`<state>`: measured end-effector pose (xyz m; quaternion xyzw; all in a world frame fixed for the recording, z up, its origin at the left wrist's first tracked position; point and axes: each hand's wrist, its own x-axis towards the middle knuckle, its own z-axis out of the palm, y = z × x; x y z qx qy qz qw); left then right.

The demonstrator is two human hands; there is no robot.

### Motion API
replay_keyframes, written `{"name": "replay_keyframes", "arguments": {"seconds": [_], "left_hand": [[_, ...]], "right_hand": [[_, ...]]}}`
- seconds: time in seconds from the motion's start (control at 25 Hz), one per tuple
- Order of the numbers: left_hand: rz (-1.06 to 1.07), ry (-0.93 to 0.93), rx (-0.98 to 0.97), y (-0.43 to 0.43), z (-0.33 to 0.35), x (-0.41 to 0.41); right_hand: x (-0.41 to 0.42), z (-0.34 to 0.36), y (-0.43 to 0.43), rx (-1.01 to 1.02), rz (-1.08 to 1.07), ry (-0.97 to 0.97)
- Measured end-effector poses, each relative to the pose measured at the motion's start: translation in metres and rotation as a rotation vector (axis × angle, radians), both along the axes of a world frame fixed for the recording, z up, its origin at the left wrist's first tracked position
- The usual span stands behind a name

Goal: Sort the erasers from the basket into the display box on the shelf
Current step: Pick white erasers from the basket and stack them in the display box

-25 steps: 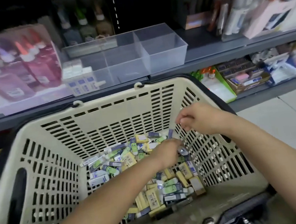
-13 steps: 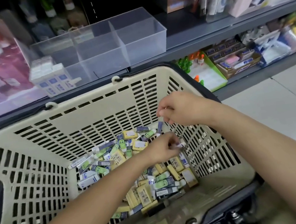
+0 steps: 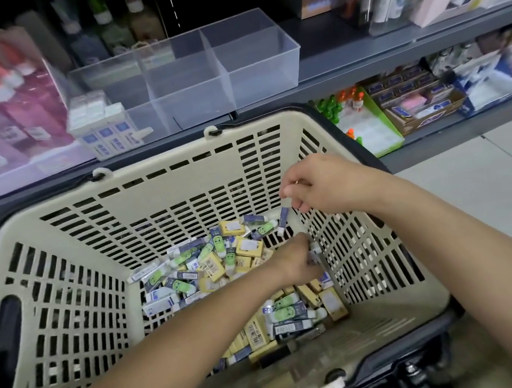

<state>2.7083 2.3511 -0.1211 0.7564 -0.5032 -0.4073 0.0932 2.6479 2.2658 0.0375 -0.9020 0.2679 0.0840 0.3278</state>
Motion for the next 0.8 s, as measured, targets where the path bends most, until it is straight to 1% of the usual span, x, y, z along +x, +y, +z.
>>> {"name": "replay_keyframes", "arguments": {"seconds": [0.08,0.12,0.16,0.32,0.48,0.64,0.72,0.8], "left_hand": [[-0.057,-0.135,0.04,-0.003,-0.005,-0.01],[-0.048,-0.165,0.032,-0.003,-0.006,-0.012],[-0.013,-0.145,0.013,-0.001,-0.007,-0.012],[0.203,0.12,-0.092,0.013,0.002,0.005],[0.508,0.43,-0.182,0.034,0.042,0.039],[0.645,0.586,-0.314,0.061,0.085,0.065],[0.717,0.662,-0.375,0.074,0.103,0.073],[0.776,0.71,-0.43,0.086,0.118,0.08]], "right_hand": [[-0.001,0.001,0.0,0.011,-0.004,-0.006],[-0.001,0.002,0.0,0.016,-0.007,-0.008],[-0.001,0.002,0.0,0.02,-0.011,-0.012],[0.0,0.001,0.001,-0.009,0.007,0.02],[0.002,0.0,0.003,-0.073,0.025,0.074],[0.001,0.0,0.011,-0.025,0.067,0.176],[0.003,0.0,0.02,0.04,0.065,0.132],[0.009,0.004,0.029,0.146,0.016,-0.004]]}}
